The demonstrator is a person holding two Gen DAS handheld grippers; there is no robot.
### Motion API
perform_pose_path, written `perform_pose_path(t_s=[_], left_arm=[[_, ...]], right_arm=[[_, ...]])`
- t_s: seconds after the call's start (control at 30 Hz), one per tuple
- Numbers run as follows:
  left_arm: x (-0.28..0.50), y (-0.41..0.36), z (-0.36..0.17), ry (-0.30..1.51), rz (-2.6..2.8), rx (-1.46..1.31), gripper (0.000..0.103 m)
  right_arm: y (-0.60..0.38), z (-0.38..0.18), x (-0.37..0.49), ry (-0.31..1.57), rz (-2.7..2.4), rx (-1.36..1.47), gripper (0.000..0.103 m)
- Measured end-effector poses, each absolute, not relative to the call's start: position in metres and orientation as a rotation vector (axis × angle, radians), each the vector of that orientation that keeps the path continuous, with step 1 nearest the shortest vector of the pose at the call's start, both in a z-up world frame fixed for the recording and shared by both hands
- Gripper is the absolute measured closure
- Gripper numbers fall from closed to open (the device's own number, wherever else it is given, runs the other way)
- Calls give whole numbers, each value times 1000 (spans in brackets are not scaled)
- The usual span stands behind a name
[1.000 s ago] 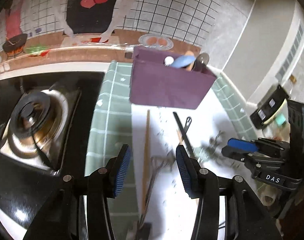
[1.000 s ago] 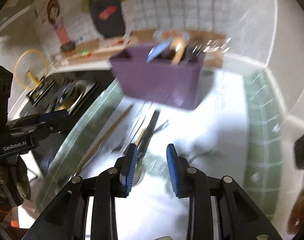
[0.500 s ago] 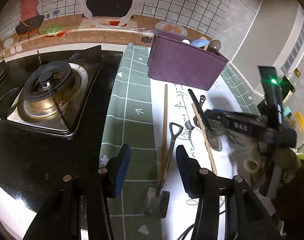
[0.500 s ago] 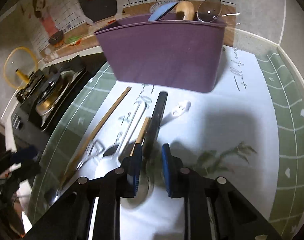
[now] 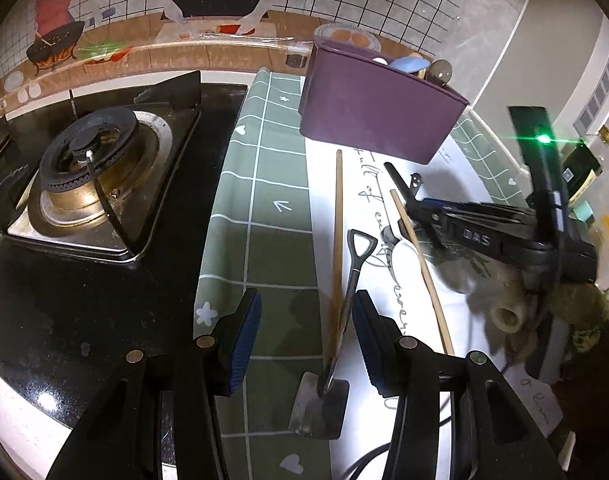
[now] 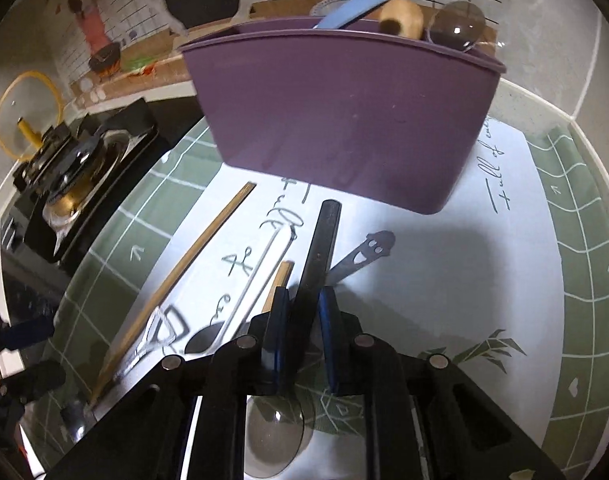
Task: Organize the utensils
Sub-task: 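Grasp the black-handled clear spoon with the right tool while the left tool approaches the black spatula, then close the left tool on the black spatula's handle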
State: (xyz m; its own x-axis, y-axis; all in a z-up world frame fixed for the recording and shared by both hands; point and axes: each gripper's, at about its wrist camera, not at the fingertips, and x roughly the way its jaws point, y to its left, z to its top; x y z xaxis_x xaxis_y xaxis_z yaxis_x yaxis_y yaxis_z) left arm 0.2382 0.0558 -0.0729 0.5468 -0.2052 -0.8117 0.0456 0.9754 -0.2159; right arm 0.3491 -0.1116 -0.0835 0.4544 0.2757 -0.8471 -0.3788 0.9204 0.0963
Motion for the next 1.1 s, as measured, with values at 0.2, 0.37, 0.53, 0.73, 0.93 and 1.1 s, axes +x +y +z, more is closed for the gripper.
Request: perform_pose_path(t_s=[0.2, 0.37, 0.53, 0.73, 0.93, 1.1], left_arm=[[244, 43, -74, 991, -166, -151, 55], [249, 31, -76, 993, -177, -135, 55], [254, 20, -81, 1026, -209, -86, 56], [236, 20, -79, 1073, -282, -73, 70], [188, 33, -83, 1047, -265, -88, 70], [173, 32, -92, 1029, -196, -57, 69]], right_arm=[[-137, -79, 329, 1021, 391, -65, 92], [-158, -75, 309, 1024, 369, -26, 92], [-168, -72, 292, 1020, 370, -8, 92], [-168, -71, 281, 1012, 372, -11, 92], [-170, -70, 266, 1006, 385, 1, 92], [-170, -73, 260, 1012, 391, 3, 92]])
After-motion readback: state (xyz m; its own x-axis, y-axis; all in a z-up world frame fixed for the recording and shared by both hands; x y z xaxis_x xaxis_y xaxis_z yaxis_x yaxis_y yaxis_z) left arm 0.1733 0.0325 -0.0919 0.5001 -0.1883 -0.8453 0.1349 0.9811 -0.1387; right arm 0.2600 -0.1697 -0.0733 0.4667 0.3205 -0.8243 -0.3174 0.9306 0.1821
